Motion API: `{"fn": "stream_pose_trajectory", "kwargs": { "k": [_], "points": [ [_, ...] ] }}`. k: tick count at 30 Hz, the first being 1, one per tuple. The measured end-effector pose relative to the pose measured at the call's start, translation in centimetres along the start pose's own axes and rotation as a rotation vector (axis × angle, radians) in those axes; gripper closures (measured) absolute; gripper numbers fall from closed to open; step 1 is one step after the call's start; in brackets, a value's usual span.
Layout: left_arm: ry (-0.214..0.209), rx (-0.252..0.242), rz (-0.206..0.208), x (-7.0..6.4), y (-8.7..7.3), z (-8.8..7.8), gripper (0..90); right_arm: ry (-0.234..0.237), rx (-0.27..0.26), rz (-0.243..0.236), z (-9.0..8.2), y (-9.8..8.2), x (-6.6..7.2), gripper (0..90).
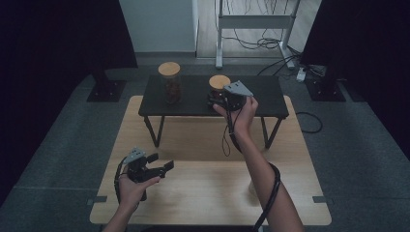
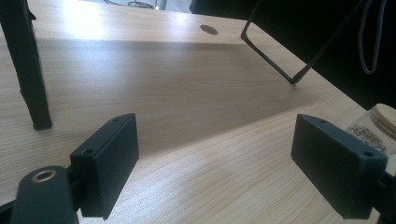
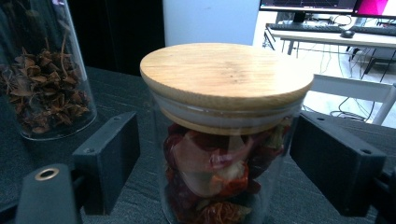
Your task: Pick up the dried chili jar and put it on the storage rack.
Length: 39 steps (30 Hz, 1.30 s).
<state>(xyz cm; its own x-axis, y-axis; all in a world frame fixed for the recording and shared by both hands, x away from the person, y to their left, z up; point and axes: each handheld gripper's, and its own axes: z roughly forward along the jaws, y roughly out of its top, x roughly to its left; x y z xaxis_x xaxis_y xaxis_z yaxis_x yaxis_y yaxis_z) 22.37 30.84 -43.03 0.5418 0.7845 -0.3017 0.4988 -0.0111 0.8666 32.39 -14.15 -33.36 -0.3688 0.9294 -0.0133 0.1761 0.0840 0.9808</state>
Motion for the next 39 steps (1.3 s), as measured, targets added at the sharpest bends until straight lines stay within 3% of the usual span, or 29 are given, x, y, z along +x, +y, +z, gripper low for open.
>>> {"fn": "stream_pose_trajectory", "kwargs": {
  "k": [20,39],
  "points": [
    [-0.001,0.005,0.010,-0.2,0.0,0.1,14.9,0.024,-0.006,0.019,-1.6,-0.9,-0.4,15.4],
    [-0.006,0.004,0.024,-0.8,0.0,0.0,14.9,0.054,-0.018,0.041,-5.2,-2.1,-0.1,15.2]
  ]
}}
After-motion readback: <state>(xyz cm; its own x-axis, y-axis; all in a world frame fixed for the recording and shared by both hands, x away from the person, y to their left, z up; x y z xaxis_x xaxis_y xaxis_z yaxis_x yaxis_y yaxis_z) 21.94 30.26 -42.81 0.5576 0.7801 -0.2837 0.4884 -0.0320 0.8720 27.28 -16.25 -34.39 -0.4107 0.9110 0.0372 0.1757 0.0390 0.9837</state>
